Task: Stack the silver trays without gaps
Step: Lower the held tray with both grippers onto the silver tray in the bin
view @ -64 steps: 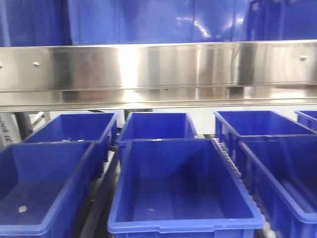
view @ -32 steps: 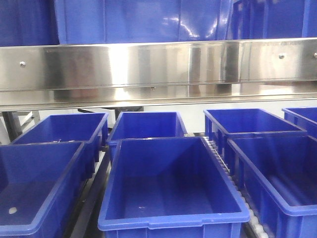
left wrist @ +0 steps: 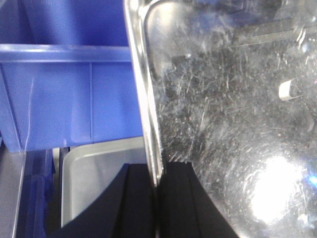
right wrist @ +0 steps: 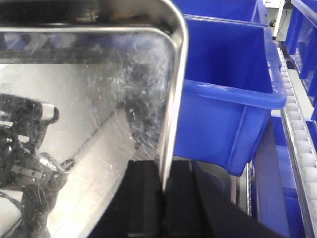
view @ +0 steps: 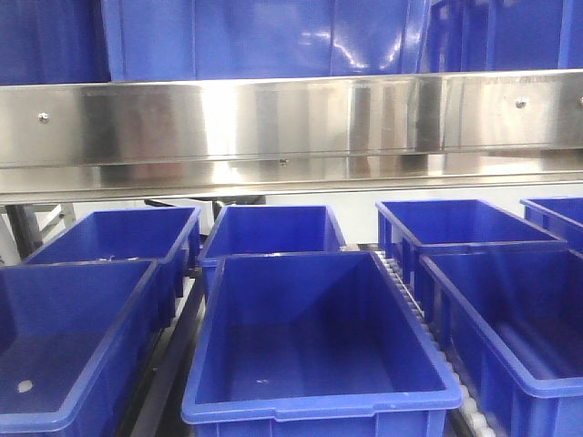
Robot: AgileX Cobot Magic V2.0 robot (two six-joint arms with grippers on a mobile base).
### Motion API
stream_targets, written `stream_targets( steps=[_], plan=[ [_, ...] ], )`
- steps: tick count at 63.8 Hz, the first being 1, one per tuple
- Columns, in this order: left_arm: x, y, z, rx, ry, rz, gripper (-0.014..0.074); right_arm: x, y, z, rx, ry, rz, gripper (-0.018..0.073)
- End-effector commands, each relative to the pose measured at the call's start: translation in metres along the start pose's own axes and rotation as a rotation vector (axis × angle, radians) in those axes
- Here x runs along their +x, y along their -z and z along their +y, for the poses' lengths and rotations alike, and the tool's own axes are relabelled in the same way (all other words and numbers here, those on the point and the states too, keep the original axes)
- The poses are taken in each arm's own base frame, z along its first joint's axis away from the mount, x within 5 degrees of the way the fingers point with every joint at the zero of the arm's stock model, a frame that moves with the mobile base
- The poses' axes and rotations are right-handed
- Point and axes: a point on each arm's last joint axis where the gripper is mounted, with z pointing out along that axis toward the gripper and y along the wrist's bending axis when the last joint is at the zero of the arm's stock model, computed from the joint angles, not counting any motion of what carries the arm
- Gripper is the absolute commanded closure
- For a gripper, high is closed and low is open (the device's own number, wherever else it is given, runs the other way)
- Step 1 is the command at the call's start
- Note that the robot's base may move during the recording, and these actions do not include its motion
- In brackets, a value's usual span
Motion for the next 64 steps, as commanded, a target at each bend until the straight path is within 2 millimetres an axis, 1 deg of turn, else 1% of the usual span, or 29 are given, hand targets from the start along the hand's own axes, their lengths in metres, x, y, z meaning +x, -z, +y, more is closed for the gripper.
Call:
stream_targets(
  steps=[1,9,16,25,33,45,58,64],
  plan=[
    [-0.007,0.004,-0.002,0.016,-0.021,-0.05,0.0613,-0.008,0.007,0.0,0.001,0.023,-0.054,0.0646],
    [0.001,0.003,0.002,-0.022,-0.019,0.032,0.0613,0.001,0.005,0.001,-0.007,0.011,0.035,0.0646],
    [0.013,-0.004,0.004,-0.061,-0.025,0.122,0.0613,0.012,-0.004,0.0,-0.007,0.01,0.123,0.0646],
    [0.025,-0.017,0.008,-0.118,-0.063,0.202,0.0613,0.03,-0.025,-0.002,-0.005,0.006,0.234,0.0646],
    [0.038,-0.034,0.007,-0.129,-0.071,0.256,0.0613,0.046,-0.044,-0.004,-0.003,0.001,0.312,0.0646],
    [0.053,-0.055,0.006,-0.142,-0.091,0.303,0.0613,0.063,-0.067,-0.006,0.001,-0.003,0.373,0.0646],
    [0.07,-0.08,0.003,-0.133,-0.106,0.33,0.0613,0.075,-0.087,-0.008,0.005,-0.006,0.379,0.0646],
    [0.077,-0.088,0.002,-0.128,-0.109,0.338,0.0613,0.081,-0.095,-0.009,0.007,-0.007,0.39,0.0646]
  ],
)
